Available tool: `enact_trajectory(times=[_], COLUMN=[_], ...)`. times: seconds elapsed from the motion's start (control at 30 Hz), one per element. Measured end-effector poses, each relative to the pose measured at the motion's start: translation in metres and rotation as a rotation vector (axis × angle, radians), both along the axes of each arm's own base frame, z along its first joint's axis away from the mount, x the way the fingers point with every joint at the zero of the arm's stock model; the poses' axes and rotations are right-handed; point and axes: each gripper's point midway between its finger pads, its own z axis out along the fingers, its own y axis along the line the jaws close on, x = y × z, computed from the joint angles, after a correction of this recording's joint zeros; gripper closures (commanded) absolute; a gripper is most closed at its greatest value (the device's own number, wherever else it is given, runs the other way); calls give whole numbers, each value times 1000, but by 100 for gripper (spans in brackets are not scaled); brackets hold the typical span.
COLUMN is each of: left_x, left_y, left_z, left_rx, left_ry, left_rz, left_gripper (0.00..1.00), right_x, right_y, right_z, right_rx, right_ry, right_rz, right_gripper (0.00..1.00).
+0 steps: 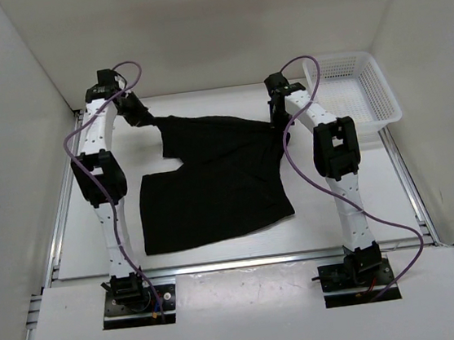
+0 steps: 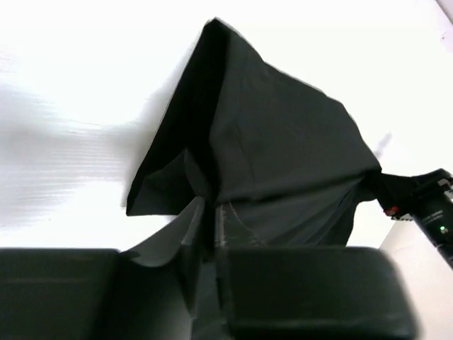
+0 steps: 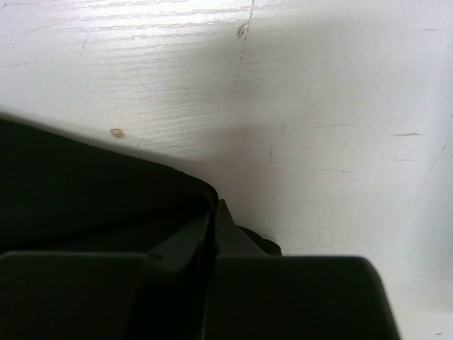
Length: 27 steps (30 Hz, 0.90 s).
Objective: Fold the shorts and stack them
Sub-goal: Flatten the shorts out
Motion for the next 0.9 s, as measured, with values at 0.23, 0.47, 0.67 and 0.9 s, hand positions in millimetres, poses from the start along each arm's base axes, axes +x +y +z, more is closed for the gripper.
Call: enact_trajectory(times=[0.23, 0.47, 0.67, 0.9], left_x=[-1, -23, -56, -48], left_y=[-14, -15, -8, -21], left_z=[8, -8, -27, -64], left_rx=[-55, 7, 54, 80], left_ry=[-23, 34, 117, 164], left_rz=[-51, -50, -49, -73], left_gripper=[21, 90, 67, 49], right_x=[0, 0, -1, -2], right_y=[-1, -3, -3, -3], right_z=[0, -1, -1, -1], right_rx=[-2, -2, -1, -1], right_ry=[0, 2, 4, 5], right_rz=[-2, -4, -4, -4], right_gripper=[100, 100, 100, 100])
